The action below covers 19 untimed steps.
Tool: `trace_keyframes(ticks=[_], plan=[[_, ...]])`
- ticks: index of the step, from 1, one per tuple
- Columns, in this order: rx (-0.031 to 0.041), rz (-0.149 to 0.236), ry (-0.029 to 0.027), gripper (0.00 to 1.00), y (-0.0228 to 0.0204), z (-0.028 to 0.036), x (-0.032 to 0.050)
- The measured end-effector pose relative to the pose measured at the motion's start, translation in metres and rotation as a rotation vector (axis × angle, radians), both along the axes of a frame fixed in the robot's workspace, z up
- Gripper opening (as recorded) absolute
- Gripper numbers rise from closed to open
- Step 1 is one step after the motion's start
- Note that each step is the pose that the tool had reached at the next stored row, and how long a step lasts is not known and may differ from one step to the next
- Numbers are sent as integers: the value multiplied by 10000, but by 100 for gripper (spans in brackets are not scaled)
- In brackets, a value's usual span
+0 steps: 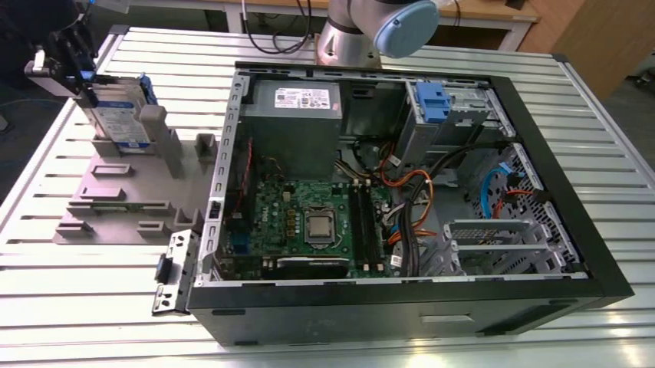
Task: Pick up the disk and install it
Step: 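Pick up the disk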
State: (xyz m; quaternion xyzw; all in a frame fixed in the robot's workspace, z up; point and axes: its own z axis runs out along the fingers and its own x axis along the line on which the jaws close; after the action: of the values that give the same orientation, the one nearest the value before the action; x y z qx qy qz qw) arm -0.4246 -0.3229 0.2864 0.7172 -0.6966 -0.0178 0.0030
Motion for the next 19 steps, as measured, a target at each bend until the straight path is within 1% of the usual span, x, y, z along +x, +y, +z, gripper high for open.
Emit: trace_keyframes(ticks=[4,7,19], plan=[[0,0,0,40,0,1,0],[0,0,0,37,0,1,0],[1,0,-1,37,0,2,0]])
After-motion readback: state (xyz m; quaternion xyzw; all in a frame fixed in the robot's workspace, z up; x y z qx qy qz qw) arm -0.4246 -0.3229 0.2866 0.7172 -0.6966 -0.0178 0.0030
